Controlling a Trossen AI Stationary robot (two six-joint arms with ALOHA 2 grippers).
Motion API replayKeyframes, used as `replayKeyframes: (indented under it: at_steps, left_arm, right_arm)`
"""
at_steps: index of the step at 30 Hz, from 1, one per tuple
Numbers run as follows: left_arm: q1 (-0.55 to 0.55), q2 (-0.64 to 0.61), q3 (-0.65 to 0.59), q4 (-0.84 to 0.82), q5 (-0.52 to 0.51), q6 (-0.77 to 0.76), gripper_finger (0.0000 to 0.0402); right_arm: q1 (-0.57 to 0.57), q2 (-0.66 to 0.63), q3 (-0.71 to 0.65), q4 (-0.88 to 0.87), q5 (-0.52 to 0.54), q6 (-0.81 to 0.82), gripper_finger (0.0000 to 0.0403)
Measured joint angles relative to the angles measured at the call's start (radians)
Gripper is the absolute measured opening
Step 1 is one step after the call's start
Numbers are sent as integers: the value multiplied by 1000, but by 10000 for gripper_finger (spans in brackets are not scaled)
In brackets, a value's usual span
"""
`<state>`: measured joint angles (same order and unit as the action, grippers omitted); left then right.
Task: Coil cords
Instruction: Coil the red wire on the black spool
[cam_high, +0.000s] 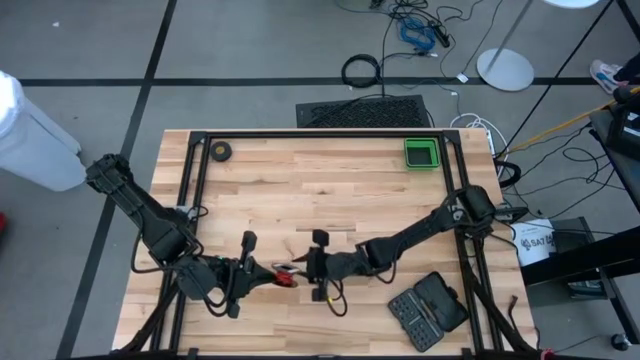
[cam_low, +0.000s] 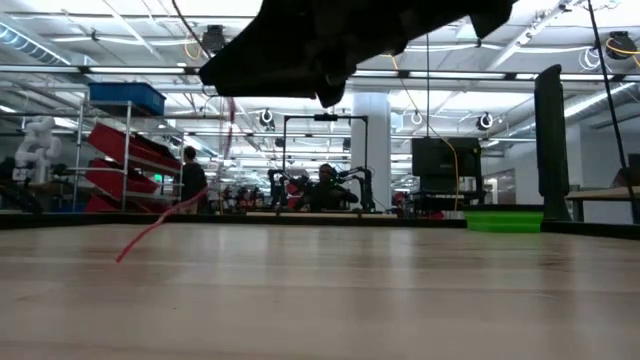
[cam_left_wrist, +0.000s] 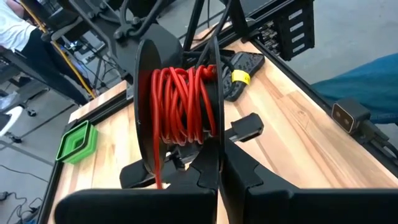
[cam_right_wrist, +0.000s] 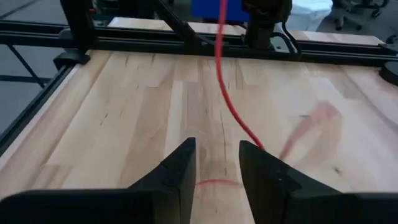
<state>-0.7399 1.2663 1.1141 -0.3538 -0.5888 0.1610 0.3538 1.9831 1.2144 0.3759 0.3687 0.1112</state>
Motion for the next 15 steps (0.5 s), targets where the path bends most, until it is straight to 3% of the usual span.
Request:
replayKeyframes:
  at_steps: [10, 15]
  left_arm:
    - [0, 0, 0, 3, 0, 1, 6]
    - [0, 0, 0, 3, 0, 1, 6]
  right_arm:
    - [0, 0, -23, 6, 22, 3, 186]
    - [-4, 0, -23, 10, 23, 6, 202]
